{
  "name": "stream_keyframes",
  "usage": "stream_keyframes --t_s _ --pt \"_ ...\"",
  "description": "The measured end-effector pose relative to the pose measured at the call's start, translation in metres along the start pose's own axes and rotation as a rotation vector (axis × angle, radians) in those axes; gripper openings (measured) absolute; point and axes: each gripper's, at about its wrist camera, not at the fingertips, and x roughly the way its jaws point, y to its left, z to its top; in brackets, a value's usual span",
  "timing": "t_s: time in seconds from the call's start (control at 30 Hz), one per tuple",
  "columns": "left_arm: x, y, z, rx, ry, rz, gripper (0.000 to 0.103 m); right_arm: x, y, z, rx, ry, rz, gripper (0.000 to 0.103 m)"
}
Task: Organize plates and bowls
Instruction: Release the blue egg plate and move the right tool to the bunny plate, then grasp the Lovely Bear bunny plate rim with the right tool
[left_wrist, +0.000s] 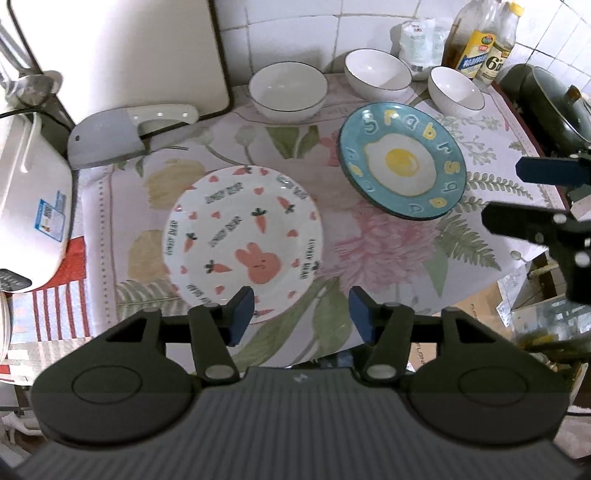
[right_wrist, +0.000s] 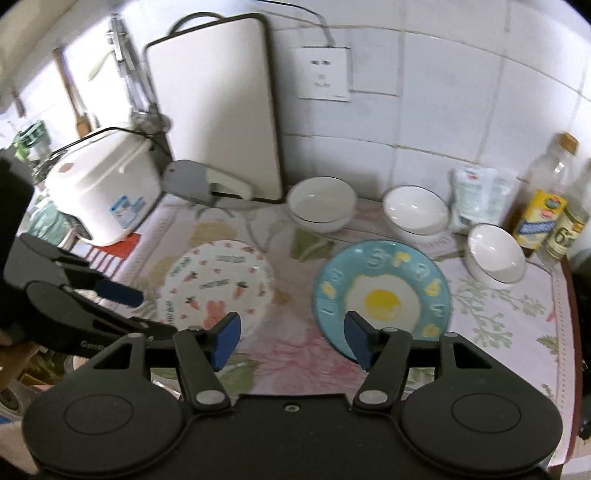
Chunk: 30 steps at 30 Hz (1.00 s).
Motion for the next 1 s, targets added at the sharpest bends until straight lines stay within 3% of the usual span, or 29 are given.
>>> stream_keyframes --t_s 0.43,0.53,0.83,1.0 --pt "0.008 0.06 -0.029 -0.058 -0.11 0.019 0.065 0.034 0.042 -0.012 -0.061 -0.156 0.108 0.068" --pt "0.019 0.074 -0.033 -0.087 -0.127 0.048 0.068 0.056 0.042 -0.011 -0.062 -0.14 0.102 0.068" --pt "0.073 0.125 -0.042 -0.208 -0.188 0.018 0.068 0.136 0.04 -0.022 -0.018 -0.092 0.076 0.068" --pt "0.102 0.137 -0.046 -0.161 -0.218 0.072 0.068 0.17 0.035 -0.027 0.047 -0.093 0.074 0.067"
